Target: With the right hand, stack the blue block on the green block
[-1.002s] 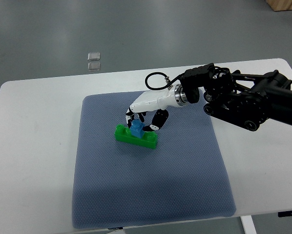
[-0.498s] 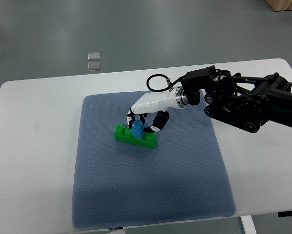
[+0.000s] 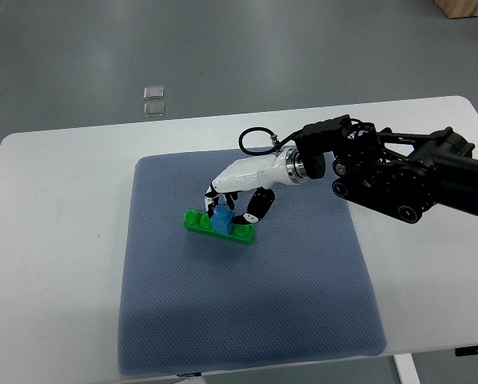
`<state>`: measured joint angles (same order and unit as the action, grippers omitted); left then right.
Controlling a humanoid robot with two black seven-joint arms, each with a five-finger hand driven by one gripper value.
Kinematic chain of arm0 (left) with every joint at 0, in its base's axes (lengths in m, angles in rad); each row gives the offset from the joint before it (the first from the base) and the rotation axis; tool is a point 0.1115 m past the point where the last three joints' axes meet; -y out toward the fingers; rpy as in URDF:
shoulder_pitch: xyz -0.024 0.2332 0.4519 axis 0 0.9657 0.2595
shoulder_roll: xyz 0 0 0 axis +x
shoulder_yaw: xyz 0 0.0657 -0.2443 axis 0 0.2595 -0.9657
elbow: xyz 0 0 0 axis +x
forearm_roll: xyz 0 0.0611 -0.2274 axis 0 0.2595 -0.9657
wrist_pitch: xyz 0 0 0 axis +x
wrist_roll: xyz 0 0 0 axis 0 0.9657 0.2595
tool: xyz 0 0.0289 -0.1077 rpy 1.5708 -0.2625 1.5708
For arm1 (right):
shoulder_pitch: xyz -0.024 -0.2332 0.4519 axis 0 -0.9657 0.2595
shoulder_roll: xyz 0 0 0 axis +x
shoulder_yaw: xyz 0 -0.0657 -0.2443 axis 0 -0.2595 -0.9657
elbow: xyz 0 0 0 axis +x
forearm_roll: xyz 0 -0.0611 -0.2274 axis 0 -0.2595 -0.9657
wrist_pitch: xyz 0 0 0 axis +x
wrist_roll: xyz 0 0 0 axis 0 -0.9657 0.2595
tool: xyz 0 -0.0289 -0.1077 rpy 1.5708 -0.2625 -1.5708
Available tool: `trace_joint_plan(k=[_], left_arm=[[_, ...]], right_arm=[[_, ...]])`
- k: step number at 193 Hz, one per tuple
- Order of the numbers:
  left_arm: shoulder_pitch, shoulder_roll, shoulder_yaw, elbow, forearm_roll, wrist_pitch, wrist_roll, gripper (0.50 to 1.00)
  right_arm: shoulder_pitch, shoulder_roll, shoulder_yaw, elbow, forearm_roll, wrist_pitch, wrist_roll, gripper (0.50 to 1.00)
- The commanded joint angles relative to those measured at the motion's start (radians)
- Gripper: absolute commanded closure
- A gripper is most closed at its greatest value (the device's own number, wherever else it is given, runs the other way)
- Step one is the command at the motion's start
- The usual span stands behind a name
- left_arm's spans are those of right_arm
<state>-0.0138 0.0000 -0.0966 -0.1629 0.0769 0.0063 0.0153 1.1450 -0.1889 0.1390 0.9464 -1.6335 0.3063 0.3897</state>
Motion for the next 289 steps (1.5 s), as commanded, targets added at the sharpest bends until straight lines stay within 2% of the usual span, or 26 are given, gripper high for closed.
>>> trace_joint_plan(k=[1,203,218,224,225,231,247,254,263,289], left_arm=[[0.0,0.0,0.0,0.0,0.0,0.0,0.0,0.5],[0.0,0.0,0.0,0.0,0.0,0.0,0.0,0.5],[0.0,0.0,0.0,0.0,0.0,0.0,0.0,0.5],[0.0,0.0,0.0,0.0,0.0,0.0,0.0,0.5],[0.0,0.0,0.0,0.0,0.0,0.0,0.0,0.5],[0.0,0.0,0.0,0.0,0.001,0.0,0.0,0.5],[0.0,0.0,0.0,0.0,0.0,0.0,0.0,0.5],[0.0,0.0,0.0,0.0,0.0,0.0,0.0,0.5],[0.0,0.0,0.0,0.0,0.0,0.0,0.0,0.5],[0.0,0.0,0.0,0.0,0.0,0.0,0.0,0.5]], right_arm=[[-0.005,0.003,-0.001,-0.014,-0.008,-0.019,0.0,0.963],[-0.013,0.019,-0.021,-0.034,-0.023,-0.07,0.0,0.959],[-0.011,0.017,-0.018,-0.034,-0.022,-0.07,0.0,0.891],[-0.01,0.017,-0.015,-0.034,-0.019,-0.069,0.0,0.83],[-0.01,0.017,-0.015,-0.034,-0.017,-0.067,0.0,0.806],[-0.008,0.017,-0.012,-0.034,-0.016,-0.062,0.0,0.752],[-0.005,0.016,-0.012,-0.032,-0.008,-0.059,0.0,0.693],[-0.005,0.016,-0.01,-0.032,-0.006,-0.059,0.0,0.644],[-0.004,0.014,-0.01,-0.032,-0.006,-0.058,0.001,0.621],[-0.001,0.012,-0.01,-0.032,-0.005,-0.049,0.001,0.607]])
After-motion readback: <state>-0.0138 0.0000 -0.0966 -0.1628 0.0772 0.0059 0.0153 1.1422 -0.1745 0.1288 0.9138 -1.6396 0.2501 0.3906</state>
